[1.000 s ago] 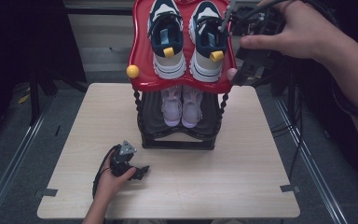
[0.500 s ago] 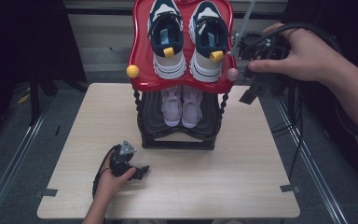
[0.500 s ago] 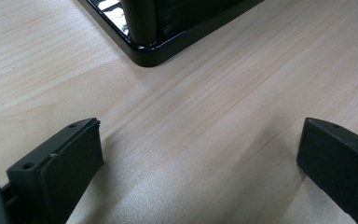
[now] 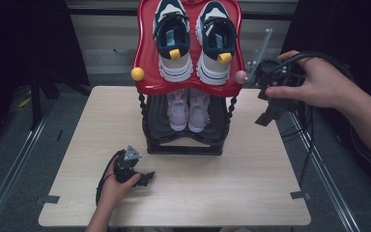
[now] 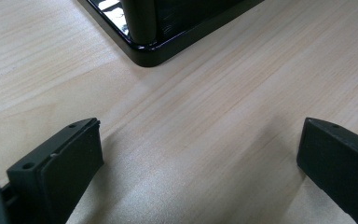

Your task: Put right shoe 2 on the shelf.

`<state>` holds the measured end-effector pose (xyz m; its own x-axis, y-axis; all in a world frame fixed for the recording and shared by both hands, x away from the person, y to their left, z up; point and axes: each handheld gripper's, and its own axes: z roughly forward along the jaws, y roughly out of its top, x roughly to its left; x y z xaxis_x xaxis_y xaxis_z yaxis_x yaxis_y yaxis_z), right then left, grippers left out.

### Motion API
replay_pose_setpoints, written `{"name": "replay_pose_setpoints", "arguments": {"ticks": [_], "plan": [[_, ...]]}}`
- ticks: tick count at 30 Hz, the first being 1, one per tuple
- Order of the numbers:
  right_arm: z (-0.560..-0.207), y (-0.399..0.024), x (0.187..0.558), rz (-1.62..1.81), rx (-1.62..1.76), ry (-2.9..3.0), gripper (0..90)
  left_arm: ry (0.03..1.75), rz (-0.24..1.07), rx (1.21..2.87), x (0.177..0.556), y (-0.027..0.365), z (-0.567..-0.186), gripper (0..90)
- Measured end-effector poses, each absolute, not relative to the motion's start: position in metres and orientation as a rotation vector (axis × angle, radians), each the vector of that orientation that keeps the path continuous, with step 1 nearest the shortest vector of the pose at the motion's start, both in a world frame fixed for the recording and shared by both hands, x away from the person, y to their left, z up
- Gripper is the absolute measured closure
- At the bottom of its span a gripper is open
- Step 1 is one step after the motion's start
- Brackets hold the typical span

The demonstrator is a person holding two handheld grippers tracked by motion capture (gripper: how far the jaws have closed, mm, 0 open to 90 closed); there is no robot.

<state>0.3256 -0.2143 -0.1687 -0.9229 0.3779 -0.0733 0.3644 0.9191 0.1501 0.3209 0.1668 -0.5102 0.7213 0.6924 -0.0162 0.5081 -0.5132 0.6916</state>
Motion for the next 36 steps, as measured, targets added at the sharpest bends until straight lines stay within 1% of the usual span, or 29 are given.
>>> {"name": "replay_pose_setpoints", "arguments": {"ticks": [24,36], "plan": [[-0.236,-0.228,0.312,0.138,0.572,3.026,17.7,0.913,0.342,2.215,0.321,0.166,-0.511,0.0],[-0.271,-0.238,0.309,0.221,0.586,3.036,16.8,0.912,0.343,2.216,0.321,0.166,-0.511,0.0]]}}
